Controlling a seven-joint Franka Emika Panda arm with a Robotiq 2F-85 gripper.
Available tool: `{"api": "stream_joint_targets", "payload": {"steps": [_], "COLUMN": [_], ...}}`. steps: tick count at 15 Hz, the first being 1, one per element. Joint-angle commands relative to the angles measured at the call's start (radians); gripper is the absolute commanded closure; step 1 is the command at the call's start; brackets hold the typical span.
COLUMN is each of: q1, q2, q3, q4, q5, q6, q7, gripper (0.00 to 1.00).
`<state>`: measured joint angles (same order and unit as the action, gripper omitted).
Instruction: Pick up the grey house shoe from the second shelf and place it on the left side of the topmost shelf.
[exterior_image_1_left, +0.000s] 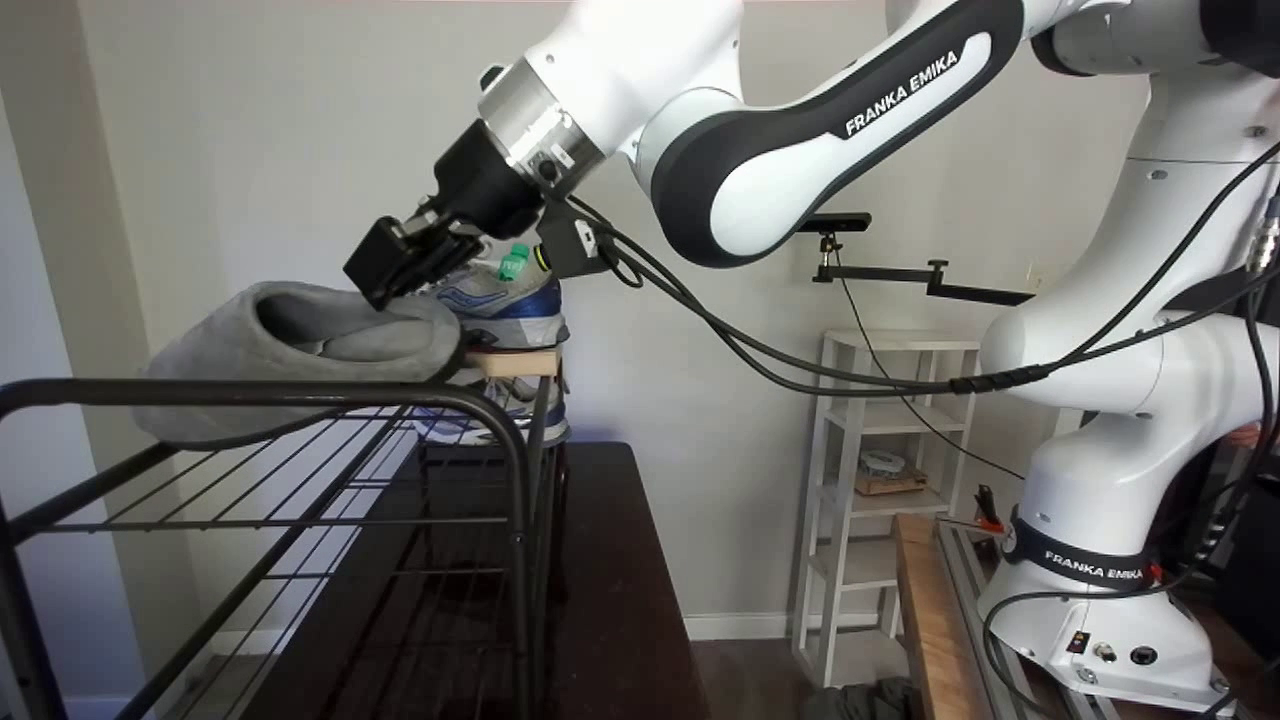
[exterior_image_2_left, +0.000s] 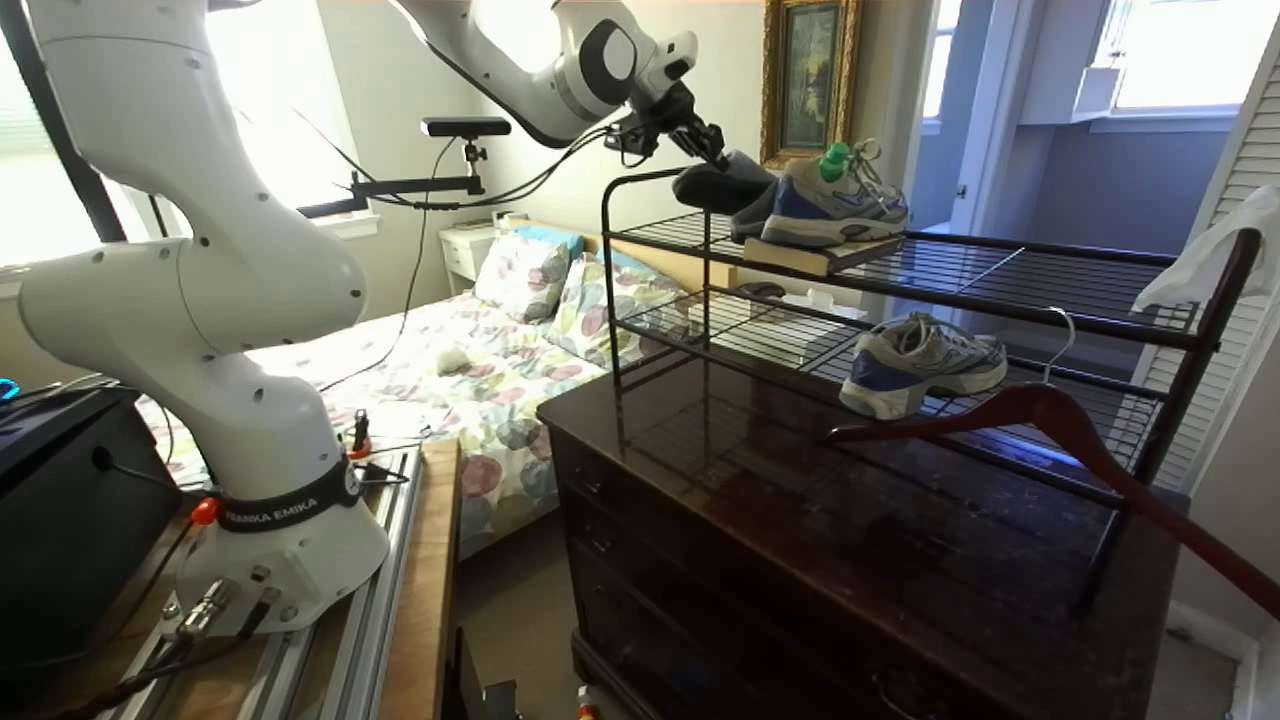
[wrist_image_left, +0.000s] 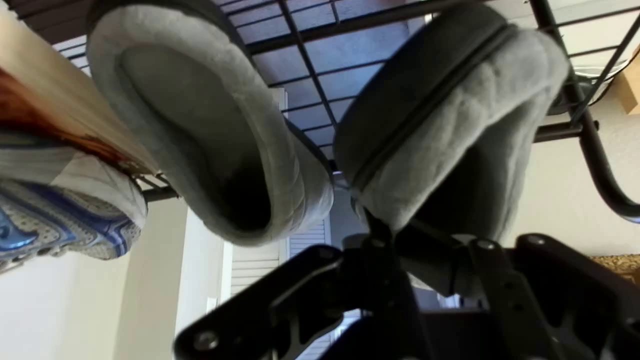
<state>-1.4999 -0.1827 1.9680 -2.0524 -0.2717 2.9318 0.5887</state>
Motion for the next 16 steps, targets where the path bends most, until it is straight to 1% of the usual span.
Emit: {"api": "stream_joint_targets", "payload": {"steps": [1,2,3,4,5,6,7,8,9,10,12,13,14,15,16], "q1": [-0.214,-0.278,-0.342,-0.387,-0.432,-0.459,-0.475,-0.476,-0.454,-0.439,-0.435,-0.257,-0.205,-0.139,-0.068], "q2": [-0.063,-0.067,-0.076,-0.082,-0.087,-0.095,-0.096,-0.077,-0.028,0.024,0.132,0.144,0.179,0.094,0.136], "q3": [0.238,0.315,0.388,0.439,0.488,0.511,0.519,0.514,0.493,0.486,0.521,0.344,0.299,0.208,0.149], "q4": [0.027,0.037,0.052,0.075,0.1,0.123,0.146,0.155,0.148,0.142,0.137,0.147,0.163,0.161,0.166], "q5": [0.234,0.312,0.39,0.447,0.5,0.527,0.53,0.509,0.451,0.416,0.433,0.488,0.444,0.489,0.473], "q6": [0.012,0.004,-0.001,-0.022,-0.039,-0.052,-0.075,-0.096,-0.138,-0.196,-0.309,-0.378,-0.452,-0.346,-0.4], "q7": [-0.137,-0.188,-0.245,-0.285,-0.33,-0.351,-0.363,-0.37,-0.369,-0.393,-0.497,-0.565,-0.576,-0.537,-0.553], "gripper": [0.98,0.67,0.65,0.6,0.52,0.45,0.38,0.31,0.25,0.17,0.03,0.01,0.0,0.07,0.01]}}
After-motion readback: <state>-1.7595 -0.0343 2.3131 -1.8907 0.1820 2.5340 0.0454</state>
